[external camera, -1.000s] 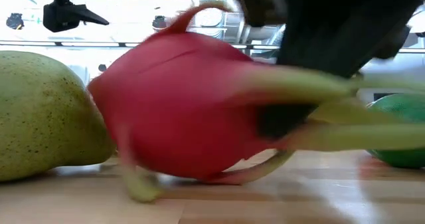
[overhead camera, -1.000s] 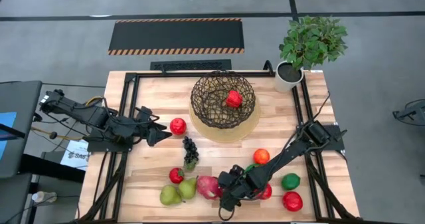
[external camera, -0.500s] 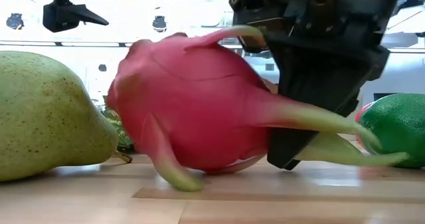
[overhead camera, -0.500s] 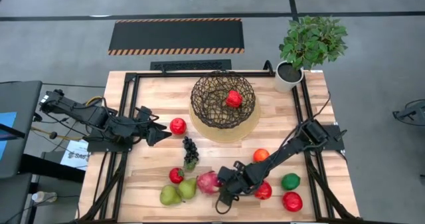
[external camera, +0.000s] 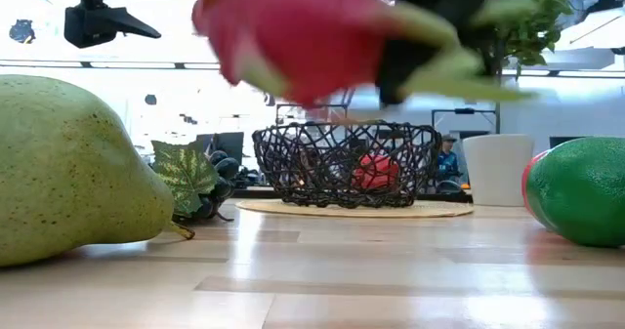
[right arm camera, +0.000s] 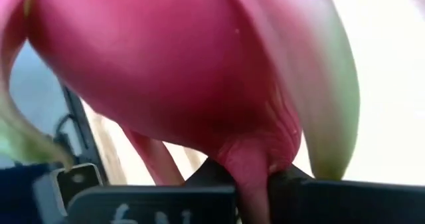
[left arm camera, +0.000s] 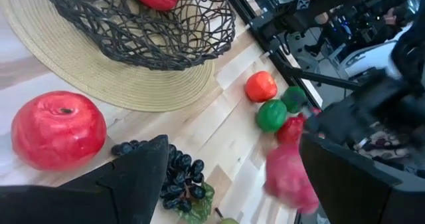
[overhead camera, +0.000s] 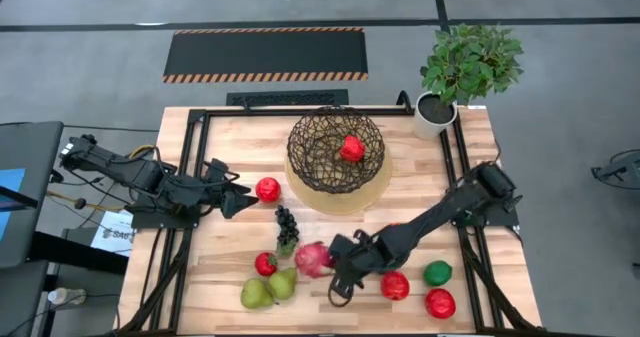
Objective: Build produce basket
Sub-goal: Put the pink dragon fruit into the black wire basket
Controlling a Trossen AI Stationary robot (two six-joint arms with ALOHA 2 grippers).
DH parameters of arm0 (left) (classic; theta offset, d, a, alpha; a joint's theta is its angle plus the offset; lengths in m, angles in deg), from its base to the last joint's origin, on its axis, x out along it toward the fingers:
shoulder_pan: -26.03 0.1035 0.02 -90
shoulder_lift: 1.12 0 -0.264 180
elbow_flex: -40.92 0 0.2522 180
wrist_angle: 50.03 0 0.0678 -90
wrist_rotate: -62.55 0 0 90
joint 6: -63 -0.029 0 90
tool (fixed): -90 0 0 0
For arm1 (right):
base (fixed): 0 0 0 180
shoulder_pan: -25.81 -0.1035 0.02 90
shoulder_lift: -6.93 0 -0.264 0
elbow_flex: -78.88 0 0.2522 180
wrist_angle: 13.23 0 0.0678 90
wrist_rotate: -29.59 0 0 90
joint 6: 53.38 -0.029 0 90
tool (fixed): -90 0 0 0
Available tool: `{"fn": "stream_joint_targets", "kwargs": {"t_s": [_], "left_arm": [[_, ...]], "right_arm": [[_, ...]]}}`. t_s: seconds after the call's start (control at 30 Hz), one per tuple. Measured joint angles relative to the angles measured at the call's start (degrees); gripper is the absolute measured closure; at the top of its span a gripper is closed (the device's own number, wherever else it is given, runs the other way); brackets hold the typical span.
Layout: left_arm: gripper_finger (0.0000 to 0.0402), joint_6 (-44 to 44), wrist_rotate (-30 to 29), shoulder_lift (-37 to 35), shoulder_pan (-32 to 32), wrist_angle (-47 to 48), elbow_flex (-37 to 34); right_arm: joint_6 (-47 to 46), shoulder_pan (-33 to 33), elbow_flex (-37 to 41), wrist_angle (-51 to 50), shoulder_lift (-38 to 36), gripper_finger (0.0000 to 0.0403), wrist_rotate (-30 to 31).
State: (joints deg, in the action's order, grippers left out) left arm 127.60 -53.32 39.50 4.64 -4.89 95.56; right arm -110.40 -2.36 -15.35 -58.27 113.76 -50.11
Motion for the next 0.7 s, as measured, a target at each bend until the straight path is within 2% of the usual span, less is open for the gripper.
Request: {"fn": "stream_joint_targets", "kwargs": {"t_s": [0.1, 0.23, 0.43, 0.6, 0.7], "left_arm": [[0.0077, 0.66, -0.12, 0.01, 0.0, 0.02, -0.02], [0.0077, 1.67, -0.22, 0.01, 0.0, 0.04, -0.02], [0.0077, 2.21, -0.65, -0.01, 0.0, 0.02, -0.02], [0.0077, 2.74, -0.76, 0.0, 0.0, 0.02, -0.02], [0.0077, 2.76, -0.93, -0.01, 0.0, 0.02, -0.02]], "right_arm": [[0.51, 1.79, 0.0, -3.84, -4.98, 0.0387, 0.38], [0.7, 5.79, 0.0, -8.91, -12.71, 0.0381, 4.89], [5.7, 16.48, -0.04, -11.41, -22.48, 0.0388, 9.46], [11.97, 27.5, -0.04, -11.59, -24.58, 0.0381, 9.28], [15.25, 32.98, -0.04, -11.58, -23.33, 0.0381, 6.04]]}}
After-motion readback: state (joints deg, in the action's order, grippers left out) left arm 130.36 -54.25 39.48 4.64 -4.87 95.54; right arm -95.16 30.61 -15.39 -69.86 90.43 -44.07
